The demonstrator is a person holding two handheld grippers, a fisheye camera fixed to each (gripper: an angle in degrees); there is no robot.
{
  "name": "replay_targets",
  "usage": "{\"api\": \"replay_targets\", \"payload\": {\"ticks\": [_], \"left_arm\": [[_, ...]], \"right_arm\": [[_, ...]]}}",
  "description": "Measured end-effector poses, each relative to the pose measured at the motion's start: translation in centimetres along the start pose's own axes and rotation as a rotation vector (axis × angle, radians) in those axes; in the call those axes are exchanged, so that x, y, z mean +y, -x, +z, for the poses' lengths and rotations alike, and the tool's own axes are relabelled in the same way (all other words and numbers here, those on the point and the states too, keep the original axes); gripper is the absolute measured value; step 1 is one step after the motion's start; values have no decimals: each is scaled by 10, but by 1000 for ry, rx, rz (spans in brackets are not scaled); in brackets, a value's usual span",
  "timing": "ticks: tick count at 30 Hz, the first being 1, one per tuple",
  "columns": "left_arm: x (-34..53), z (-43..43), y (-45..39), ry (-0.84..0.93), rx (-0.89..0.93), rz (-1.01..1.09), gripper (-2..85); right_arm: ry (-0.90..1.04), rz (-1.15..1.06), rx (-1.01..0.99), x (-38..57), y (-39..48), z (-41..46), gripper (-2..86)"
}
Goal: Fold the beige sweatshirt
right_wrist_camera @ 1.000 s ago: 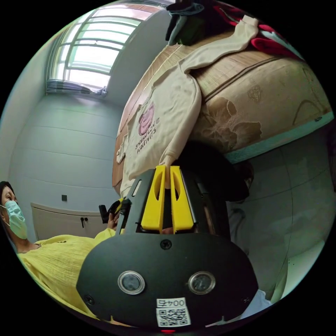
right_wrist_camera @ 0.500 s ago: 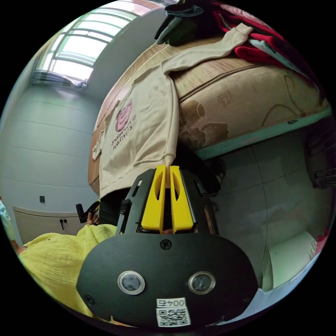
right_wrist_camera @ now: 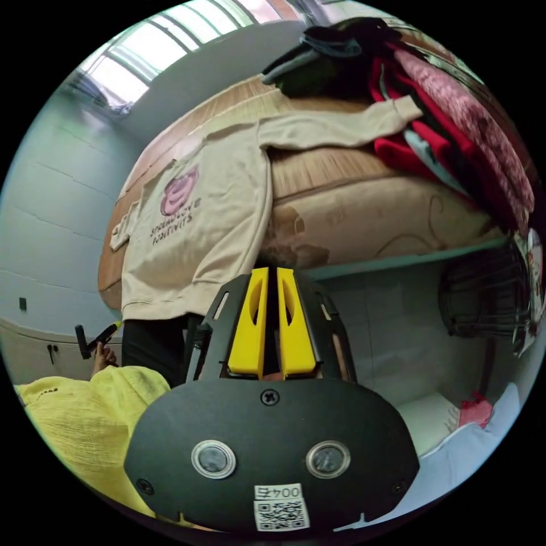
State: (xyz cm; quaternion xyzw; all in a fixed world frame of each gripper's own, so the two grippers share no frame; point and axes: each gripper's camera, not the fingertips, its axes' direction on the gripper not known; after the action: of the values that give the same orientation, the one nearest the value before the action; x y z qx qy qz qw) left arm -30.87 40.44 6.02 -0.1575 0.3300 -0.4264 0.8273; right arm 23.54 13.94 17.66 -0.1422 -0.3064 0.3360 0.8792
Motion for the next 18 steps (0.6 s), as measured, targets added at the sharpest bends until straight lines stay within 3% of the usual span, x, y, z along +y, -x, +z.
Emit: {"api": "replay_targets", "payload": {"ticks": [5,8,11,16,18], "left_arm": [[-58,-9,-80,-129,-98,187,30],[-103,18,-127,-128,-38,268,27],[-141,54,-167,-125,-108,325,26],[-191,122,-193,-8,-139,321,26],[-200,152,-194,76,-173,316,25]], "right_arm": [[-34,-158,18,-49,65,51,74],[-9,-243,98,-74,97,90,77],[31,-274,140,-92,114,122,91],[135,-275,188,-95,115,170,116],[87,-290,201,-85,115,174,126]]}}
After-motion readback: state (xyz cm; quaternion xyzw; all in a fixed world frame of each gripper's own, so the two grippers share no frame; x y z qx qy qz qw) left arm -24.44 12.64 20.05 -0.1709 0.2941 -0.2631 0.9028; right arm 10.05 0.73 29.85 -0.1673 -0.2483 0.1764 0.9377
